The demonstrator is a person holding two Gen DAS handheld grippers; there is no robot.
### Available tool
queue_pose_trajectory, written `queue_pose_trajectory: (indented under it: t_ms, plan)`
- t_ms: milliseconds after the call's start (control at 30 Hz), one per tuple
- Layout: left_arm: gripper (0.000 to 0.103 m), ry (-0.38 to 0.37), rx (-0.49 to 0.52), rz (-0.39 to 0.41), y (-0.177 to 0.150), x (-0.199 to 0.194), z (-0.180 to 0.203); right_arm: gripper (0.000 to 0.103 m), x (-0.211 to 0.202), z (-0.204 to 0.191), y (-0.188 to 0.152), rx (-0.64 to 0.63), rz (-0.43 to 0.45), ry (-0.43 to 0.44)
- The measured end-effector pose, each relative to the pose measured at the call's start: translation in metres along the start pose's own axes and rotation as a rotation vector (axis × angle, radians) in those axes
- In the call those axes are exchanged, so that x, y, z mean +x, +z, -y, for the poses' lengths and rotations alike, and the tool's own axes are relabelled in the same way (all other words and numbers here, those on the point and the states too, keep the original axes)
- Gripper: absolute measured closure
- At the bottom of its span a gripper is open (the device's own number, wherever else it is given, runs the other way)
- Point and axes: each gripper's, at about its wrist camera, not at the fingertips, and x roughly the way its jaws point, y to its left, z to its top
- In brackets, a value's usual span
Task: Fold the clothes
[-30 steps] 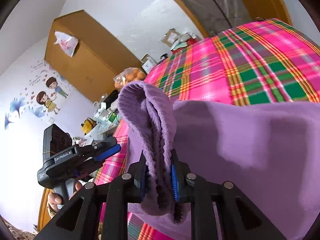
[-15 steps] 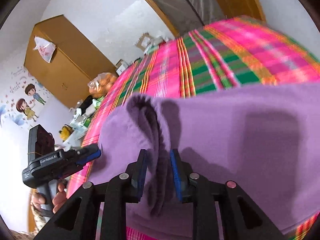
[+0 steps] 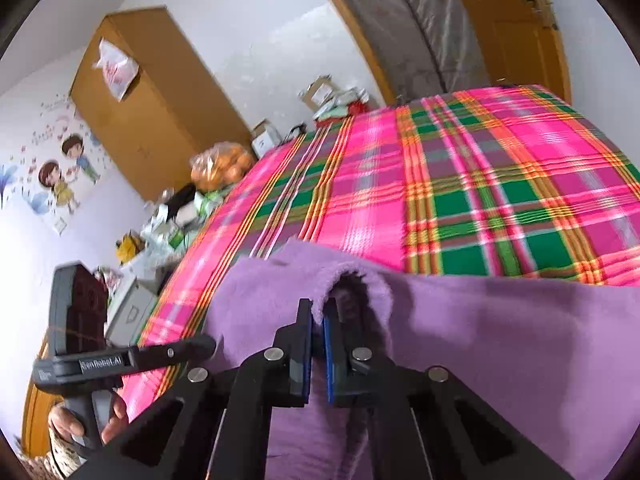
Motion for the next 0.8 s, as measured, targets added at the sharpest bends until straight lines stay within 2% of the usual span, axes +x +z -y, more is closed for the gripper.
queue_pose_trajectory:
  t_ms: [133, 367, 433, 633, 733, 800]
  plan:
    - [0.073, -0.006, 0.004, -0.012, -0.001, 0.003, 0.000, 0.097, 0.003, 0.018, -0.003, 0.082, -0.020, -0.015]
    - [0.073, -0.009, -0.002, -0.012, 0.000, 0.000, -0.006, 0.080, 0.021, 0.048, -0.011, 0.227, -0.102, 0.024]
    - [0.073, -0.005, 0.000, -0.011, -0.001, -0.001, -0.005, 0.073, 0.013, 0.044, -0.013, 0.208, -0.090, 0.005]
    - [0.073, -0.005, 0.012, -0.009, -0.012, -0.012, -0.007, 0.072, -0.023, 0.021, -0.027, 0.096, -0.002, -0.008]
    - [0.073, -0.006, 0.015, -0.013, -0.018, -0.014, -0.009, 0.072, -0.024, 0.002, -0.038, -0.016, -0.023, 0.006]
    - [0.073, -0.008, 0.013, -0.011, -0.022, -0.017, -0.010, 0.072, -0.017, -0.006, -0.048, -0.073, -0.073, 0.010]
